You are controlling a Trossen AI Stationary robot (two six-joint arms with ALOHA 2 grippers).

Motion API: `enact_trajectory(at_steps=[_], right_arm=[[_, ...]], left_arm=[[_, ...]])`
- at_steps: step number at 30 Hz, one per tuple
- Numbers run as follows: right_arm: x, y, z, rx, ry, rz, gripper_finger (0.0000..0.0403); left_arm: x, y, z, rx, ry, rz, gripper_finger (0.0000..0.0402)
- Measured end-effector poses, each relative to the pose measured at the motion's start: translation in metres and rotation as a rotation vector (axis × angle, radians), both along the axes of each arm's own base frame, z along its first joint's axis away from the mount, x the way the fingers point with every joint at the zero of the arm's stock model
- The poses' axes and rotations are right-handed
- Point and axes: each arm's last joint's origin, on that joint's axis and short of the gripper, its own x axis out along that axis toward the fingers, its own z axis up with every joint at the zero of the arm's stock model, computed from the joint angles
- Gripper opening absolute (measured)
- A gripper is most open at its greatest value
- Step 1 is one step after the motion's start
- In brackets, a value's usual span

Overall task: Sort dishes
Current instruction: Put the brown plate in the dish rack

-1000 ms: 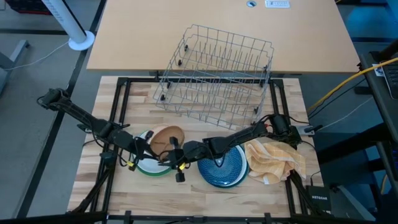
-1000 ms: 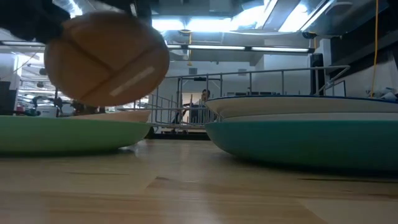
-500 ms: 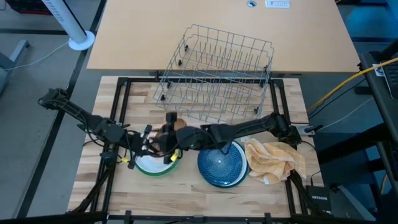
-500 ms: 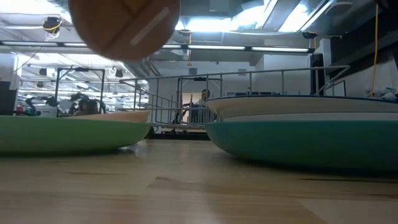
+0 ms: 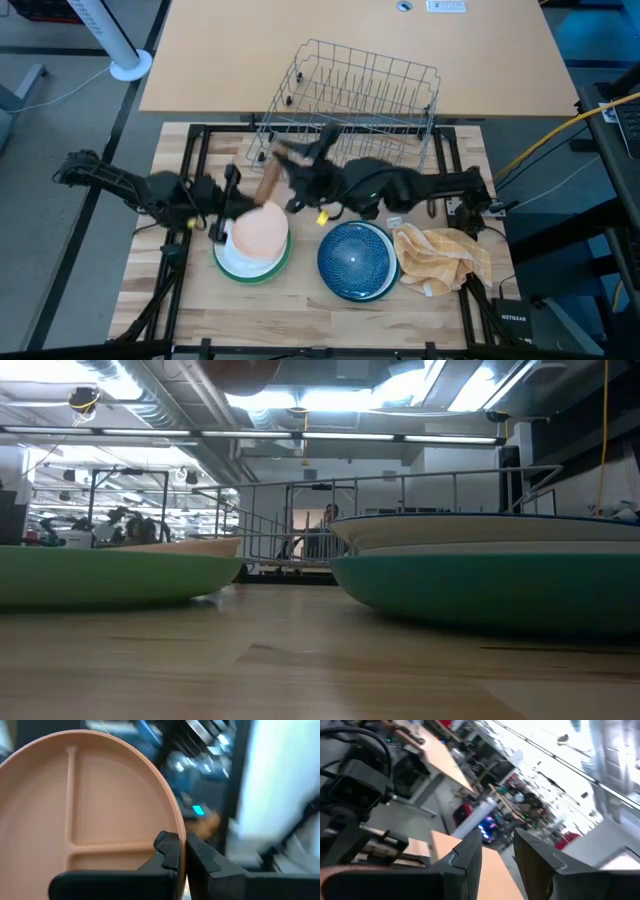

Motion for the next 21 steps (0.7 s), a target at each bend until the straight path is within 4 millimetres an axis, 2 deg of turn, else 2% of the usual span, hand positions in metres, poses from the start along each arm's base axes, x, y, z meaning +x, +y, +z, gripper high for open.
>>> enact_trajectory(at_steps=[5,10,17,21], right_arm=[[-0.024,-0.019,0.016,-0.021,0.042,-0.106,0.0117],[-0.043,-0.053,0.022,0.022,0.091,-0.18,0.0117],[-0.053,-0.12,0.001,0.226,0.205,-0.248,0.0117],[-0.058,-0.16,-0.017,0.404,0.286,-0.243,0.0117]], left_arm=[[0.004,0.031,0.006,-0.06,-0.067,0.138,0.0002],[0.016,0.064,-0.002,-0.129,-0.037,0.145,0.0002],[0.043,0.105,-0.015,-0.256,-0.092,0.052,0.0001],[0.058,0.129,-0.03,-0.448,-0.129,0.001,0.0001]])
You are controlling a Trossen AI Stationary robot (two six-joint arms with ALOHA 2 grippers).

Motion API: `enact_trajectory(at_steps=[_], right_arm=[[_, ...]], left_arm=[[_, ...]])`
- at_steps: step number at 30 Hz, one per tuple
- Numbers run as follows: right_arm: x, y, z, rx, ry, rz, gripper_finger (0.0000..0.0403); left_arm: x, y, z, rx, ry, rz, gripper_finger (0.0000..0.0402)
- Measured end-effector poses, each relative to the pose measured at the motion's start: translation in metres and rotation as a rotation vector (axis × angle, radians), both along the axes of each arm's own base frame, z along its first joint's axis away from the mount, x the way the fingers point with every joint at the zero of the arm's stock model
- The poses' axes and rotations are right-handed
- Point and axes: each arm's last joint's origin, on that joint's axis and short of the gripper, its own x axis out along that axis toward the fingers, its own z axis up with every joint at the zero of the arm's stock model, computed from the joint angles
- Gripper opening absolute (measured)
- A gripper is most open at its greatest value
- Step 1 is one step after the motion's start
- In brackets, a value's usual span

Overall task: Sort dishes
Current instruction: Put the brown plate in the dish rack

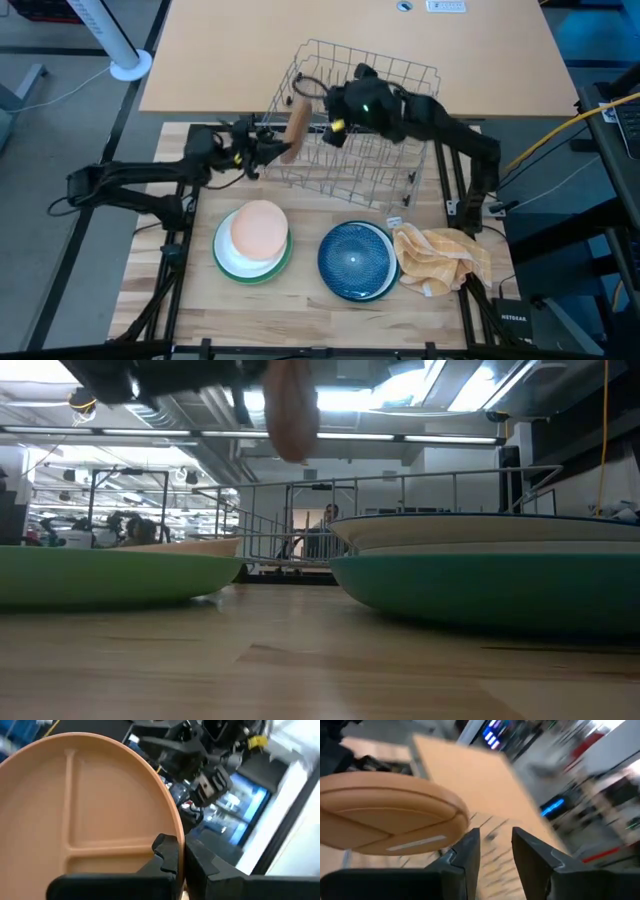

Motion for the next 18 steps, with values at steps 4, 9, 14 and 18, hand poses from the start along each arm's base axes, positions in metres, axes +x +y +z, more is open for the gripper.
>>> enact_trajectory(at_steps=[4,9,14,18], right_arm=[[-0.004,-0.034,-0.016,0.138,0.035,-0.024,0.0117],[-0.008,-0.063,-0.032,0.172,0.068,-0.085,0.0117],[-0.008,-0.082,-0.054,0.219,0.123,-0.113,0.0117],[-0.006,-0.092,-0.076,0.273,0.167,-0.132,0.0117]], left_arm=[[0.012,0.022,-0.019,-0.164,-0.023,-0.025,0.0001],[0.021,0.044,-0.038,-0.322,-0.092,-0.051,0.0001],[0.026,0.058,-0.055,-0.439,-0.143,-0.066,0.0],[0.029,0.065,-0.063,-0.477,-0.153,-0.057,0.0]])
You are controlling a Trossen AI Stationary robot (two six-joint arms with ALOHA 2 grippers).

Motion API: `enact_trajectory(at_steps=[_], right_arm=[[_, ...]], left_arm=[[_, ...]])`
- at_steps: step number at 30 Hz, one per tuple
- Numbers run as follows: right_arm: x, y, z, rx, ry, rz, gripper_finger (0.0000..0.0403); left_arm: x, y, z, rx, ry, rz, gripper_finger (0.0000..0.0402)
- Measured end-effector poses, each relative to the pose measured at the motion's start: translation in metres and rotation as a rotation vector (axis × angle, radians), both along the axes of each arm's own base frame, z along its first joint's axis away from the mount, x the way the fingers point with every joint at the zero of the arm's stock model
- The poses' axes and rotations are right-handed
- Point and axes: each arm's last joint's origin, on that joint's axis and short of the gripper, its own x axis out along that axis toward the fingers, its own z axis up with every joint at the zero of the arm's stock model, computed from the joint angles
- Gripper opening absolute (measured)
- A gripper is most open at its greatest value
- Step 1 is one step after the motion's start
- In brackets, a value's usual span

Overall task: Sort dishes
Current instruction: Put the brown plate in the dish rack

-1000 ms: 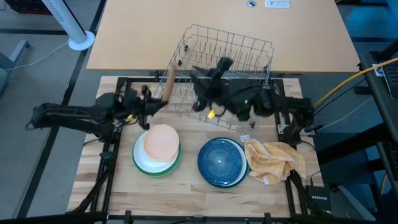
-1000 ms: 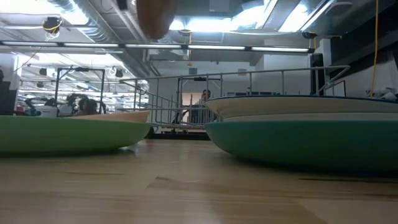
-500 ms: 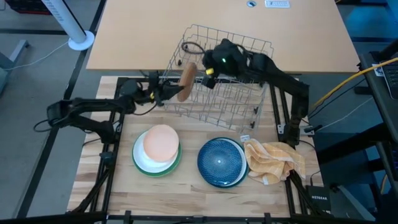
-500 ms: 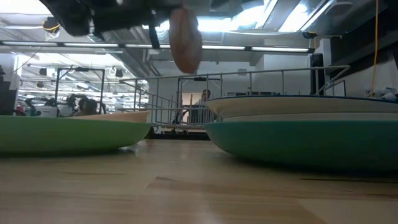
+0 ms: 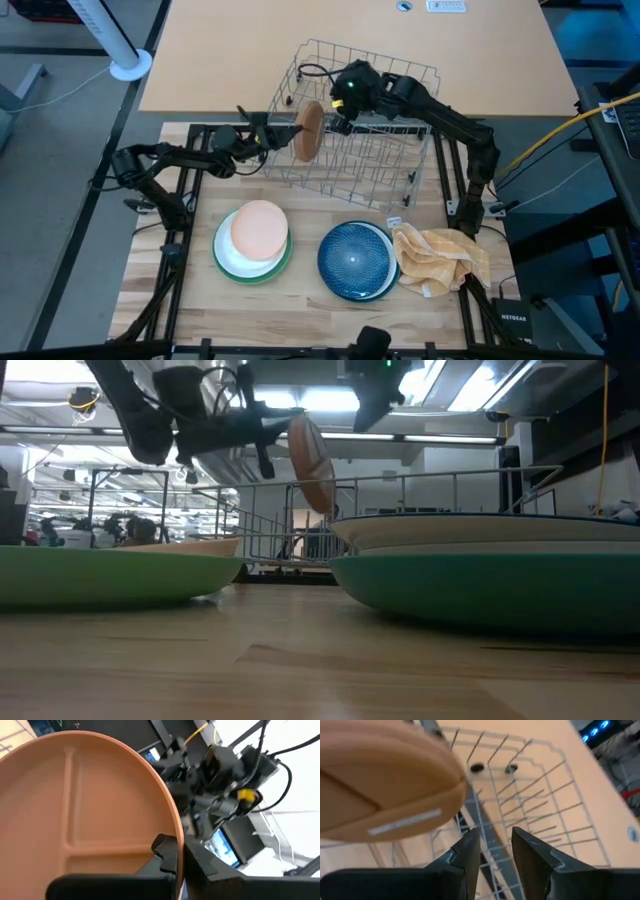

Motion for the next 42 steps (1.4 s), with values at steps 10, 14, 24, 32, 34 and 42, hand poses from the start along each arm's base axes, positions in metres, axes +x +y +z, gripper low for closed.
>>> enact_trajectory(at_steps=[10,14,24,32,34,42], right_arm=[[0.009,-0.004,-0.047,0.042,0.088,0.001,0.0117],[0.01,-0.005,-0.058,0.06,0.093,-0.015,0.0117],[0.011,-0.003,-0.062,0.129,0.068,0.016,0.0117],[0.014,0.0,-0.063,0.203,0.03,0.088,0.0117],[0.014,0.001,-0.063,0.223,0.02,0.107,0.0117],[0.014,0.001,-0.063,0.237,0.014,0.121,0.0117]], left_arm=[[-0.002,0.012,-0.01,-0.052,0.036,0.04,0.0005],[-0.002,0.013,-0.013,-0.066,0.064,0.056,0.0017],[-0.001,0.018,-0.028,-0.182,0.173,0.17,0.0042],[-0.002,0.022,-0.032,-0.154,0.229,0.287,0.0067],[-0.003,0.022,-0.033,-0.154,0.233,0.314,0.0077],[-0.009,0.031,-0.033,-0.046,0.287,0.44,0.0124]])
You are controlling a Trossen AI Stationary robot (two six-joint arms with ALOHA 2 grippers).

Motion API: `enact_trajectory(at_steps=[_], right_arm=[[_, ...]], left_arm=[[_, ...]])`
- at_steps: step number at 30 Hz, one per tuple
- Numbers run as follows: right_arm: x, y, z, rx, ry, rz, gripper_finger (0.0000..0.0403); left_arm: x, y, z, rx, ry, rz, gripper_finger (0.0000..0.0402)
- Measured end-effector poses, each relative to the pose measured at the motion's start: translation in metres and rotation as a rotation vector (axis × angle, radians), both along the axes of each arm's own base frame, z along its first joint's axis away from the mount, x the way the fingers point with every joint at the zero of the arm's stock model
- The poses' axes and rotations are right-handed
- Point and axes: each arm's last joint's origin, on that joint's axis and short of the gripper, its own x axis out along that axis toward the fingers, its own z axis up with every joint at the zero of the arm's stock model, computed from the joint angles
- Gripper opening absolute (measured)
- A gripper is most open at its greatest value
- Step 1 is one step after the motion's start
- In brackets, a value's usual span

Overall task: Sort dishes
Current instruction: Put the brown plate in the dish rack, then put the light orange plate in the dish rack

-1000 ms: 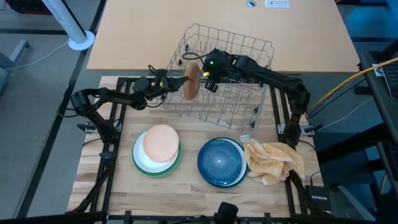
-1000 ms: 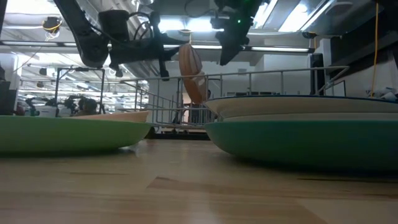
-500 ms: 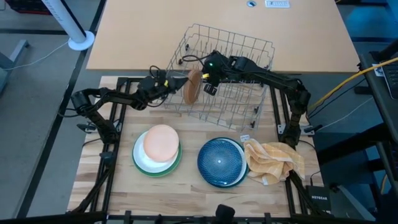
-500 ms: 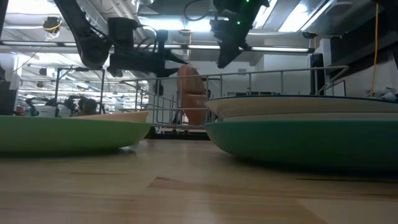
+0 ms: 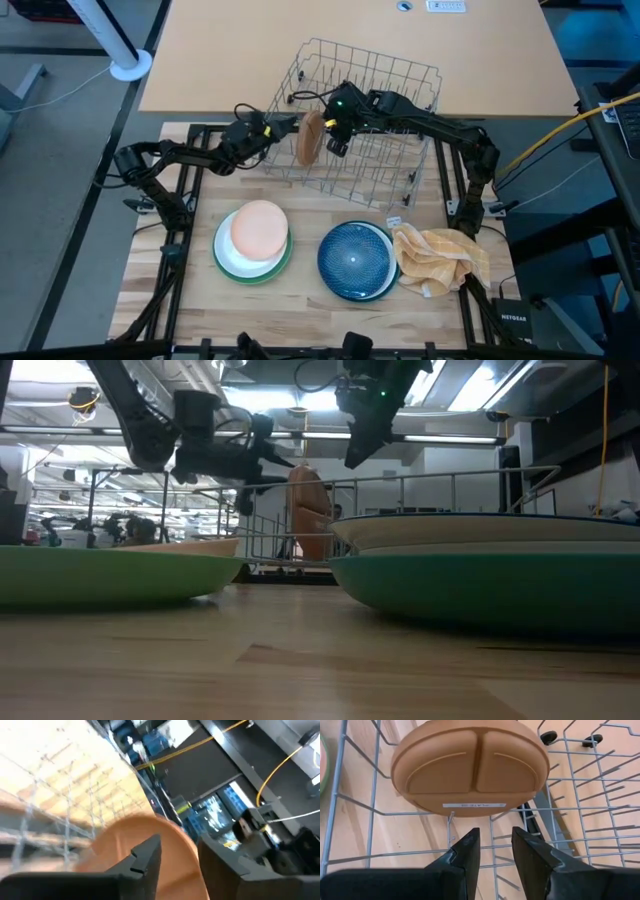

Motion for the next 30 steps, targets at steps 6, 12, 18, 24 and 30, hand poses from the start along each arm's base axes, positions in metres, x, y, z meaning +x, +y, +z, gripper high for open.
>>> enact_trajectory(at_steps=[6,12,18,24,30], right_arm=[[0.0,0.0,0.0,-0.001,0.001,0.002,0.0117],[0.0,0.0,0.0,-0.001,0.002,0.002,0.0117],[0.0,0.0,0.0,-0.002,0.003,0.004,0.0117],[0.005,0.013,0.001,-0.033,0.02,0.083,0.0117],[0.013,0.039,0.005,-0.041,0.024,0.165,0.0117]], left_arm=[[-0.01,0.011,0.006,0.087,-0.008,0.013,0.013],[-0.018,0.007,0.033,0.336,-0.118,-0.161,0.0126],[-0.027,-0.019,0.066,0.693,-0.126,-0.486,0.0125],[-0.029,-0.07,0.09,0.903,-0.145,-0.987,0.0125],[-0.022,-0.117,0.092,0.762,-0.121,-1.317,0.0125]])
